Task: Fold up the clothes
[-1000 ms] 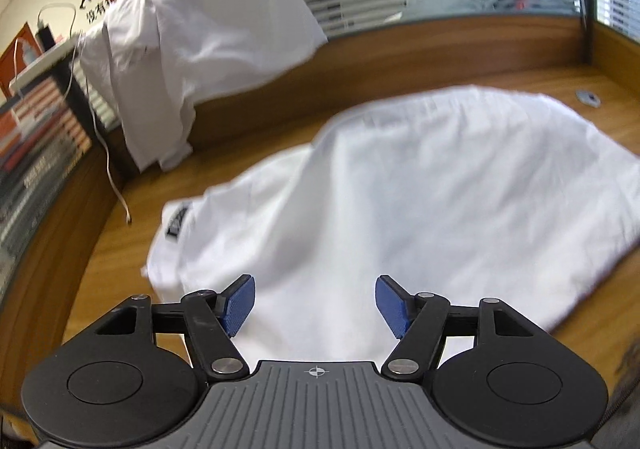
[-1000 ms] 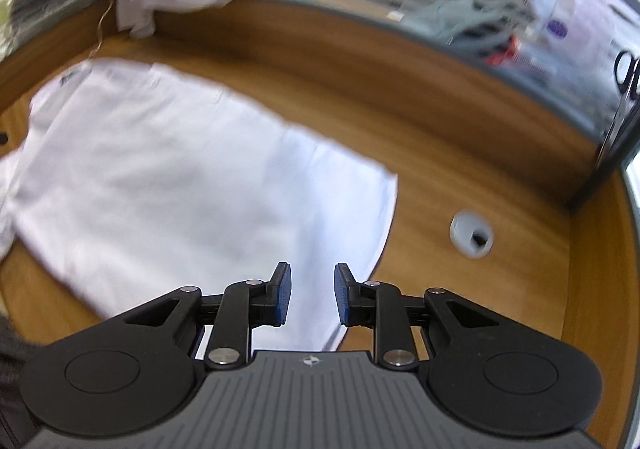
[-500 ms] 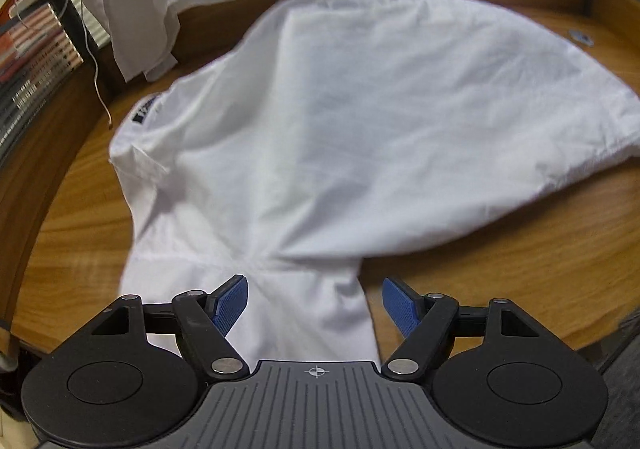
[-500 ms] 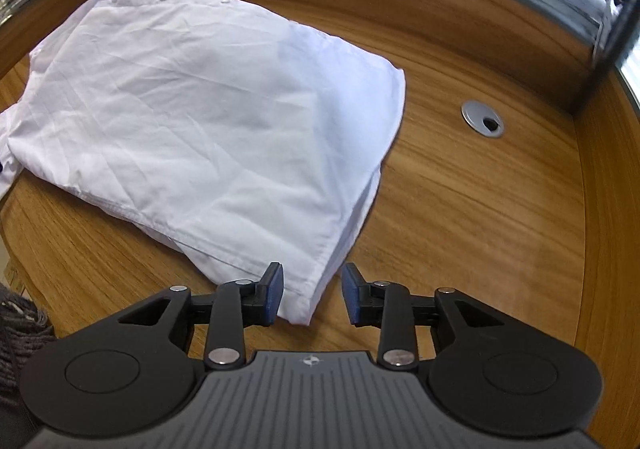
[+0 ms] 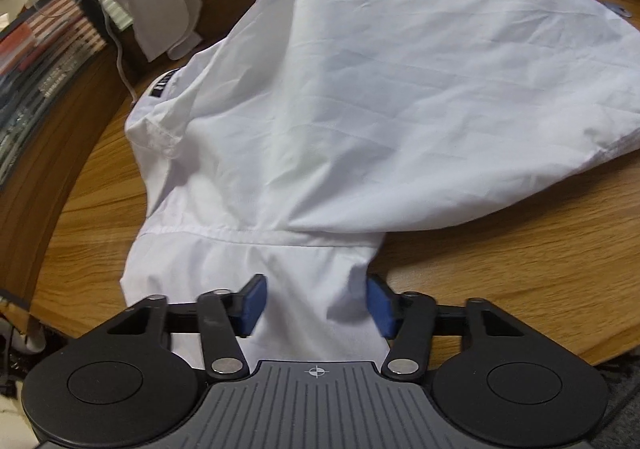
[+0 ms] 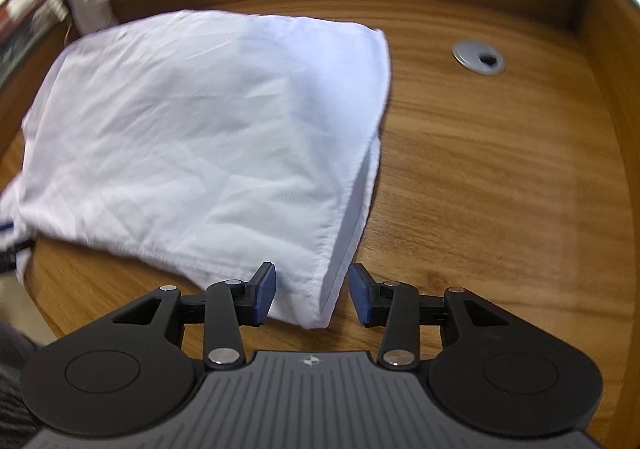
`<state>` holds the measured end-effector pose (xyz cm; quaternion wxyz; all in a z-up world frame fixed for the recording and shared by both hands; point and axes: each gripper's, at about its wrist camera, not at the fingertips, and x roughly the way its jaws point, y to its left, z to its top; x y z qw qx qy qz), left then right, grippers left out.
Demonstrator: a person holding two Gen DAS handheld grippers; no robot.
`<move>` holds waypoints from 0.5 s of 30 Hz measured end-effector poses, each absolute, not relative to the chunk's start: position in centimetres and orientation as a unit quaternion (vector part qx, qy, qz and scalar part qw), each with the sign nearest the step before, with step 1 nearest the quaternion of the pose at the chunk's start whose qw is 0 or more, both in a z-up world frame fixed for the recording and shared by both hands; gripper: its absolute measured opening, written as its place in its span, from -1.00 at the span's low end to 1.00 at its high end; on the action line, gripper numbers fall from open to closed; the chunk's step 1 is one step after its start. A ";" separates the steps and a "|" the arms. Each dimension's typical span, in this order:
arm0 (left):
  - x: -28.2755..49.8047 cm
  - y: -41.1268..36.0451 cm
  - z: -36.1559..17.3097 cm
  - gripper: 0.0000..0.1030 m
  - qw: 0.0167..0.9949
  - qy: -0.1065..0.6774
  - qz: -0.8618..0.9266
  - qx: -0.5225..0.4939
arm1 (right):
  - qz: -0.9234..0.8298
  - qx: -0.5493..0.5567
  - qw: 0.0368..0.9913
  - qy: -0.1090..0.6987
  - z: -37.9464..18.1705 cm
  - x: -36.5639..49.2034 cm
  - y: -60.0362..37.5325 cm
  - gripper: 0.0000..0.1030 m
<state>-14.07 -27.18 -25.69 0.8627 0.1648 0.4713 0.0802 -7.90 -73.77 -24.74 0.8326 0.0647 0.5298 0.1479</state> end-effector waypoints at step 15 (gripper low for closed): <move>-15.0 -25.6 -23.5 -0.43 0.867 0.457 0.149 0.130 | 0.208 0.215 0.828 0.473 -21.1 -8.0 -76.6 -0.99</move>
